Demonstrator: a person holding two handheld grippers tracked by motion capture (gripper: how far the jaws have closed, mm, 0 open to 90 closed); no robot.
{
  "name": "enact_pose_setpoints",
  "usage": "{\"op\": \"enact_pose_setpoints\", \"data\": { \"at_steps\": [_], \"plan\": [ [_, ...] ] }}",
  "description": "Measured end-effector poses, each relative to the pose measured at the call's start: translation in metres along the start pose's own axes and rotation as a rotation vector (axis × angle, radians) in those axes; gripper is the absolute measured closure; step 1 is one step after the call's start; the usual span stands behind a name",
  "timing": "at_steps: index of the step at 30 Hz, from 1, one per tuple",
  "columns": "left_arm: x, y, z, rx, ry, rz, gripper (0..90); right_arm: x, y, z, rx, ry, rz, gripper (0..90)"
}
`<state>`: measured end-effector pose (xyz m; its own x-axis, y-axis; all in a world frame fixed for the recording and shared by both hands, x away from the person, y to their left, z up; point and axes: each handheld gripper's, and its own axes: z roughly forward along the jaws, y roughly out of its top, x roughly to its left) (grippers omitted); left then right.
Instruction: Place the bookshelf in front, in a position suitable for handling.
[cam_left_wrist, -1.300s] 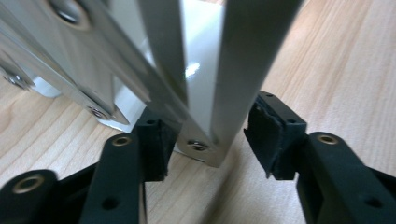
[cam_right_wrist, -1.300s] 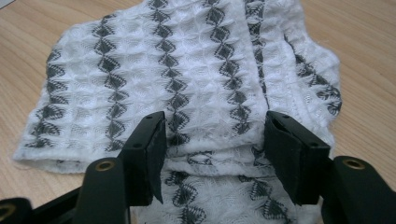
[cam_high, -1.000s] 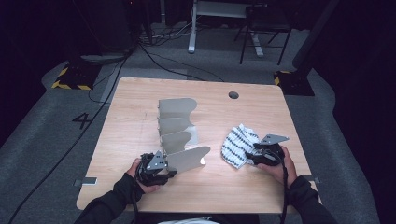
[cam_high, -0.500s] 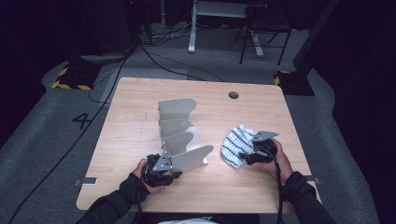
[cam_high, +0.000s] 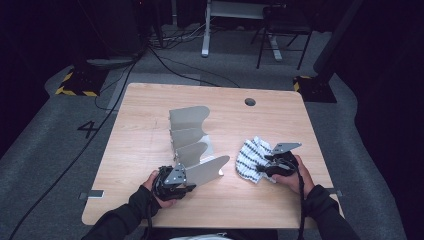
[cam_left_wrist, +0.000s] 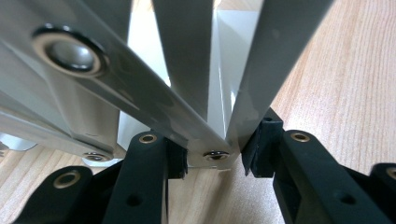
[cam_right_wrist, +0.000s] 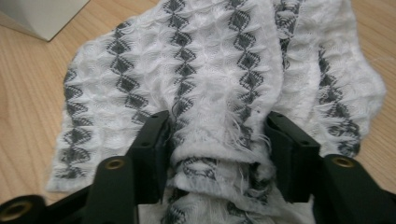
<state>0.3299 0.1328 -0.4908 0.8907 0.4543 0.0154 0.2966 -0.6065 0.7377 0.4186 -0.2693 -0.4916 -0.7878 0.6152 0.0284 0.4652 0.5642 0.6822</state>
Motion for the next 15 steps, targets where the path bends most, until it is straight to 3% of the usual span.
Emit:
{"op": "enact_pose_setpoints", "data": {
  "at_steps": [7,15],
  "plan": [
    [-0.002,0.006,0.007,-0.005,-0.002,0.009,66.6,0.008,-0.002,-0.002,-0.015,0.015,-0.018,69.4],
    [-0.004,0.009,0.011,-0.011,0.000,0.009,66.7,0.013,-0.006,-0.006,-0.022,-0.007,-0.039,74.3]
  ]
}}
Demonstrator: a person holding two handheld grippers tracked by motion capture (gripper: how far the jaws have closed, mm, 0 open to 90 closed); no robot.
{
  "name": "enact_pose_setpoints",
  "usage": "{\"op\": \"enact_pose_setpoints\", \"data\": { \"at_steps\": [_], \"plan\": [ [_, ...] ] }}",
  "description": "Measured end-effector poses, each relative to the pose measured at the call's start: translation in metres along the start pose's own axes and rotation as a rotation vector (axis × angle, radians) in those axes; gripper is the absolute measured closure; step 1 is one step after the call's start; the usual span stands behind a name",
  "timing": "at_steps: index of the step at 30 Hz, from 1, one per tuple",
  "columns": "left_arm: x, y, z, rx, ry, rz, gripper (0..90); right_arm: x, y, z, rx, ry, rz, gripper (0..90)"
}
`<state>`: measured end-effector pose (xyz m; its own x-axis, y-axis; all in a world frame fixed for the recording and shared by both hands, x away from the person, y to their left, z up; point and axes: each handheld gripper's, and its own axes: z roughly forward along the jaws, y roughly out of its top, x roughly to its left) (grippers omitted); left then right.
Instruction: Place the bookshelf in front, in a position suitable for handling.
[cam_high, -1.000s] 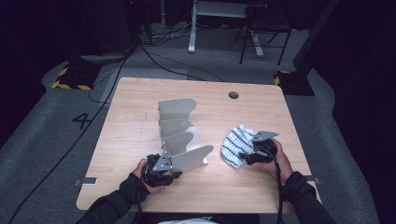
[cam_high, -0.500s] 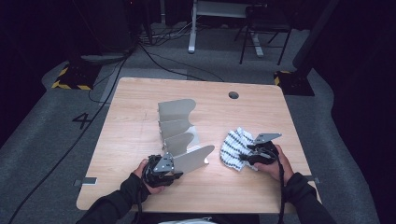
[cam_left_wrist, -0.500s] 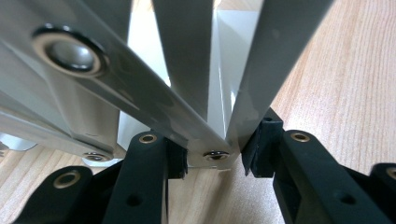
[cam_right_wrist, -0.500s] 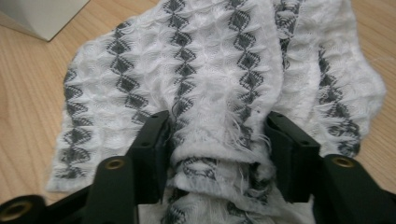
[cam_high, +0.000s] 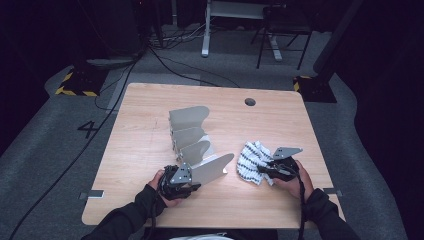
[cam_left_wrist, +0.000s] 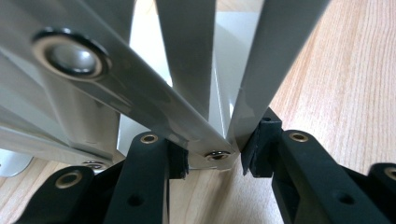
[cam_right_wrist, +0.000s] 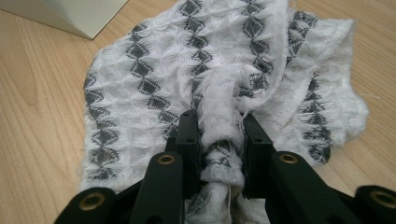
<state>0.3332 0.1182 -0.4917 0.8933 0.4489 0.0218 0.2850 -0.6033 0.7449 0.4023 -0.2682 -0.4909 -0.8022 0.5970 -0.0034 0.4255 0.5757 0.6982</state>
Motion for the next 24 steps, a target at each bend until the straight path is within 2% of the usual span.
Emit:
{"op": "enact_pose_setpoints", "data": {
  "at_steps": [11,15,19,24],
  "plan": [
    [-0.003,0.006,0.007,-0.005,0.005,0.007,66.7,0.004,-0.004,-0.019,-0.023,-0.003,-0.024,77.4],
    [-0.004,0.009,0.011,-0.004,0.005,0.007,66.7,0.003,-0.006,-0.030,-0.053,-0.029,-0.019,78.0],
    [-0.007,0.015,0.019,-0.010,0.008,0.026,66.8,0.004,-0.006,-0.037,-0.080,-0.044,-0.017,78.2],
    [-0.010,0.021,0.027,-0.016,0.006,0.035,67.1,0.007,-0.008,-0.038,-0.077,-0.063,-0.002,78.2]
  ]
}}
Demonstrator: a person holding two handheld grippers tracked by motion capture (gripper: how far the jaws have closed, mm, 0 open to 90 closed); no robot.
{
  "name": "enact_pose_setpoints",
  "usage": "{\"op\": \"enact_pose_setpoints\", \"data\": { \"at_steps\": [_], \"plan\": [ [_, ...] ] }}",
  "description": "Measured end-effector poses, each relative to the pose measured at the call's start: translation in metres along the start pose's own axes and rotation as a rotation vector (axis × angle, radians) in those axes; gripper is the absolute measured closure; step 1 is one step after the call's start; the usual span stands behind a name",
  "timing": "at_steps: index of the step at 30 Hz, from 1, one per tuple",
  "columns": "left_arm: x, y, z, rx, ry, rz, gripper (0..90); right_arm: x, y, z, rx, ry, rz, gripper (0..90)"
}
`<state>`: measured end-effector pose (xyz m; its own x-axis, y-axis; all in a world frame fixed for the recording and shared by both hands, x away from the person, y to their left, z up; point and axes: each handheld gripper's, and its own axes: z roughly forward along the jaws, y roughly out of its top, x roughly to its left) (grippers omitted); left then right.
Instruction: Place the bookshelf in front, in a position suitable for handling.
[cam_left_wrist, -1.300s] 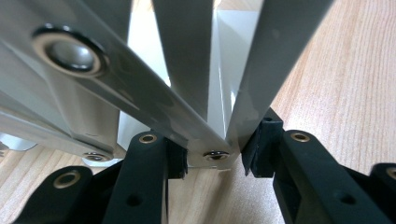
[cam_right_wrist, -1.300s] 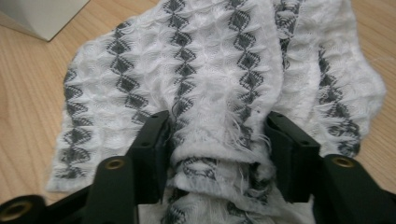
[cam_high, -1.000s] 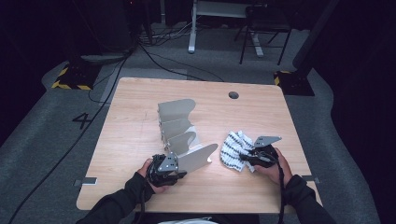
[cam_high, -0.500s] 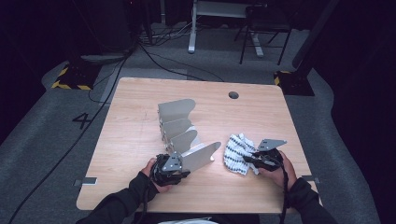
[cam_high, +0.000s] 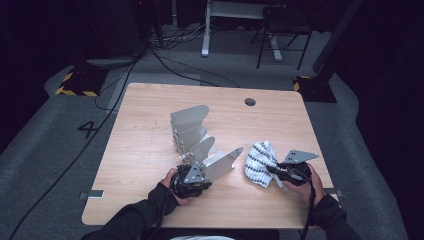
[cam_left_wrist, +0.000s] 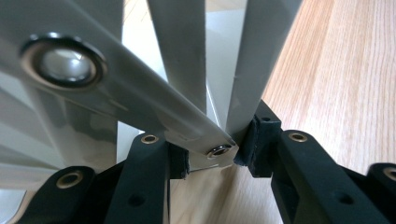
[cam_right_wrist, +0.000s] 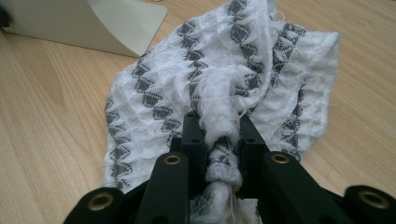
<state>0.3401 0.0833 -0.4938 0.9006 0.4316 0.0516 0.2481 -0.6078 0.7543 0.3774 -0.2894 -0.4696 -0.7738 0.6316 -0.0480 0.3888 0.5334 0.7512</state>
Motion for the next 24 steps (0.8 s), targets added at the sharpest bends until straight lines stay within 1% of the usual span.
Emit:
{"op": "enact_pose_setpoints", "data": {
  "at_steps": [1,4,6,10,12,17,18,20,21,22,23,24],
  "plan": [
    [-0.001,0.002,0.002,-0.003,0.000,0.000,67.2,0.002,0.000,0.000,0.005,-0.002,0.003,78.3],
    [-0.003,0.007,0.009,-0.007,-0.002,-0.001,67.5,0.008,0.000,0.001,0.021,-0.018,-0.010,78.4],
    [-0.005,0.010,0.012,-0.011,0.001,0.000,67.8,0.012,0.000,0.000,0.021,-0.025,-0.014,78.4],
    [-0.009,0.014,0.018,-0.008,-0.002,0.016,68.2,0.017,-0.001,-0.001,0.022,-0.034,-0.030,78.3],
    [-0.012,0.017,0.020,-0.007,-0.004,0.017,68.5,0.016,-0.002,-0.002,0.017,-0.040,-0.027,78.4],
    [-0.016,0.021,0.026,-0.011,-0.004,0.029,69.0,0.009,-0.007,-0.006,0.021,-0.062,0.001,78.4],
    [-0.018,0.021,0.027,-0.012,-0.011,0.015,69.1,0.008,-0.007,-0.006,0.017,-0.068,0.007,78.3],
    [-0.020,0.023,0.030,-0.017,-0.008,0.017,69.2,0.007,-0.008,-0.007,0.016,-0.070,0.017,78.3],
    [-0.020,0.024,0.030,-0.017,0.003,0.021,69.3,0.007,-0.009,-0.007,0.016,-0.069,0.018,78.3],
    [-0.021,0.024,0.032,-0.020,-0.007,0.015,69.3,0.007,-0.009,-0.007,0.014,-0.069,0.019,78.3],
    [-0.021,0.026,0.033,-0.019,0.007,0.026,69.3,0.008,-0.009,-0.007,0.015,-0.065,0.020,78.3],
    [-0.022,0.027,0.034,-0.017,0.003,0.019,69.4,0.009,-0.009,-0.007,0.017,-0.061,0.013,78.3]
  ]
}}
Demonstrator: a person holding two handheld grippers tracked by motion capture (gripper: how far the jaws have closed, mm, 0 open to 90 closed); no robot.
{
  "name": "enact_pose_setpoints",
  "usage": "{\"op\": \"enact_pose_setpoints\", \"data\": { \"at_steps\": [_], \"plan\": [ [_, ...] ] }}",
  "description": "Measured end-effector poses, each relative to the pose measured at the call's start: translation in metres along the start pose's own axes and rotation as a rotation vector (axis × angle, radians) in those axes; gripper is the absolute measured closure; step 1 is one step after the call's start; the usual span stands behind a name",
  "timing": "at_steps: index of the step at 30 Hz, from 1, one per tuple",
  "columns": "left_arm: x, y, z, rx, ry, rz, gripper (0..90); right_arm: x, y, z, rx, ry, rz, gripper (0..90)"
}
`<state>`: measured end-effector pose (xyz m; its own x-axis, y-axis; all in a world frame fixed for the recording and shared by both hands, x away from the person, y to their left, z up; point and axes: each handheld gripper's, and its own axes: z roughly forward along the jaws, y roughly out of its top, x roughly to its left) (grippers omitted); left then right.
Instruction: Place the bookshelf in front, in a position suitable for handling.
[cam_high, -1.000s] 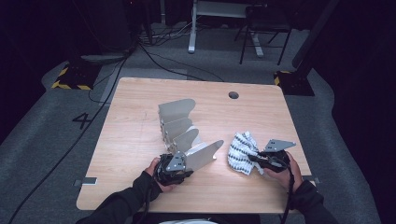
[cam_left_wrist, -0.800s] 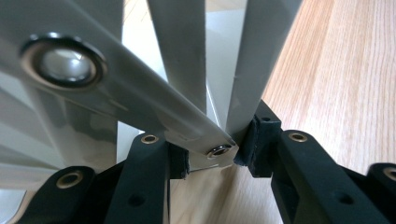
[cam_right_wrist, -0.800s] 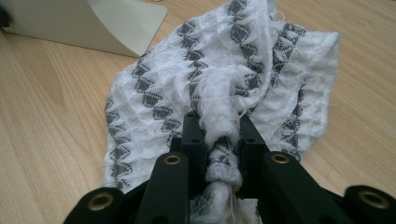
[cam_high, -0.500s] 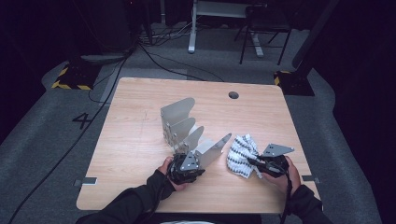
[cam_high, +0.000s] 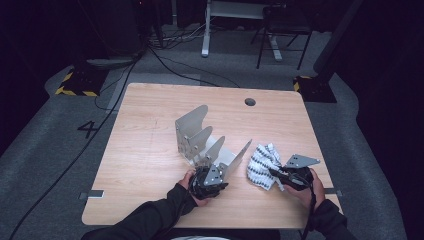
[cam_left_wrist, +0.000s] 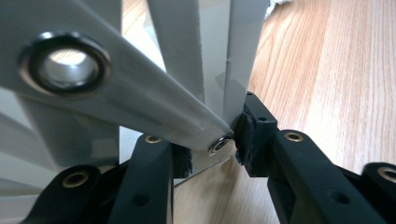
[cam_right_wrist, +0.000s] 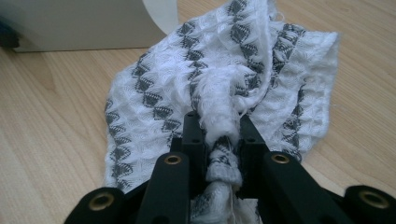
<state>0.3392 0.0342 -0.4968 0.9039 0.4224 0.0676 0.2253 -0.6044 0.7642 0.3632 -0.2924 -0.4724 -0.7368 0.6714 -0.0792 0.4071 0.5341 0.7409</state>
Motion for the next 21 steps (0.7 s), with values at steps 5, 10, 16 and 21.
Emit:
{"op": "enact_pose_setpoints", "data": {
  "at_steps": [5,10,16,21],
  "plan": [
    [-0.005,0.005,0.006,-0.006,0.007,0.019,69.7,0.003,0.001,0.000,-0.008,0.005,-0.012,78.3],
    [-0.007,0.004,0.006,-0.007,0.007,0.021,69.2,0.002,0.002,0.001,-0.015,0.015,-0.027,78.4],
    [-0.012,0.003,-0.004,0.012,0.015,0.025,58.5,0.002,0.003,0.005,-0.017,0.019,-0.044,78.4],
    [-0.015,-0.003,-0.017,0.053,-0.021,0.024,50.2,0.002,0.003,0.006,-0.017,0.027,-0.042,78.3]
  ]
}}
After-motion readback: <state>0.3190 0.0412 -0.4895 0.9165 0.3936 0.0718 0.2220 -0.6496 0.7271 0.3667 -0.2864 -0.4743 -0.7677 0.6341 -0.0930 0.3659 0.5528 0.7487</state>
